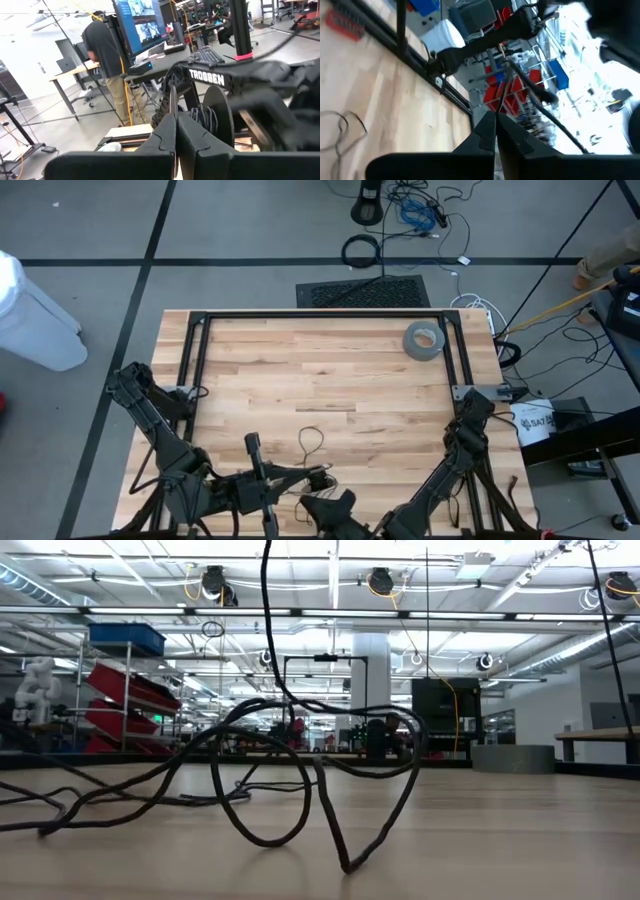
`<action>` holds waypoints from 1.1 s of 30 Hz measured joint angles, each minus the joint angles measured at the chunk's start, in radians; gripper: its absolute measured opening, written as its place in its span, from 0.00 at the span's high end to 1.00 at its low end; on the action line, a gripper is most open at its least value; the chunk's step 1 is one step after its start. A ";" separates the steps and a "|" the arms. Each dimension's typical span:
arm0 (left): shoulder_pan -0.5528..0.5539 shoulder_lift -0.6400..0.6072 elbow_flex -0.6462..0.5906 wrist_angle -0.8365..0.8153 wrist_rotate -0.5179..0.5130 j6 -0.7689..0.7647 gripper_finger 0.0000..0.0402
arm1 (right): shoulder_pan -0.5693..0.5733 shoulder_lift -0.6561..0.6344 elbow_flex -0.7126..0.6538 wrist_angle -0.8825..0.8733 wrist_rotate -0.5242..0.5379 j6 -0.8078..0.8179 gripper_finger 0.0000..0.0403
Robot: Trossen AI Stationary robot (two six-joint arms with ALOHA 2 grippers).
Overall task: Coil cords
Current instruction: Coil the black wire onto the spool
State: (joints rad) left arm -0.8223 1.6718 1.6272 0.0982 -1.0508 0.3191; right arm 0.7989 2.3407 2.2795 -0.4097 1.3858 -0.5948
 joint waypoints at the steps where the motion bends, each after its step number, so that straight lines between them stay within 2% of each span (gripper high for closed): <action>1: 0.000 0.000 0.000 -0.001 0.000 0.000 1.00 | -0.004 0.012 0.000 0.008 -0.003 -0.021 1.00; 3: 0.000 0.000 0.000 -0.003 0.000 0.003 1.00 | -0.009 0.025 0.000 -0.014 -0.009 -0.023 1.00; 6: -0.004 0.000 0.000 -0.004 -0.001 0.008 1.00 | -0.007 0.031 0.000 -0.107 -0.034 0.068 0.99; 12: -0.013 0.000 0.000 -0.002 -0.022 0.033 1.00 | 0.033 -0.006 0.000 -0.402 -0.140 0.426 0.90; 19: -0.013 0.000 0.001 0.000 -0.059 0.075 1.00 | 0.047 -0.108 0.000 -0.922 -0.274 1.016 0.80; 23: -0.009 0.000 0.001 0.000 -0.076 0.091 1.00 | 0.031 -0.143 0.000 -1.162 -0.260 1.193 0.78; 29: -0.008 0.000 0.001 -0.003 -0.248 0.179 1.00 | -0.011 -0.246 -0.032 -1.012 -0.206 1.098 0.78; 33: -0.008 0.000 0.001 -0.004 -0.293 0.214 1.00 | -0.029 -0.260 -0.047 -0.928 -0.208 1.010 0.77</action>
State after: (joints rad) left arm -0.8303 1.6718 1.6283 0.0943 -1.3441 0.5326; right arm 0.7694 2.0804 2.2330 -1.3381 1.1775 0.4155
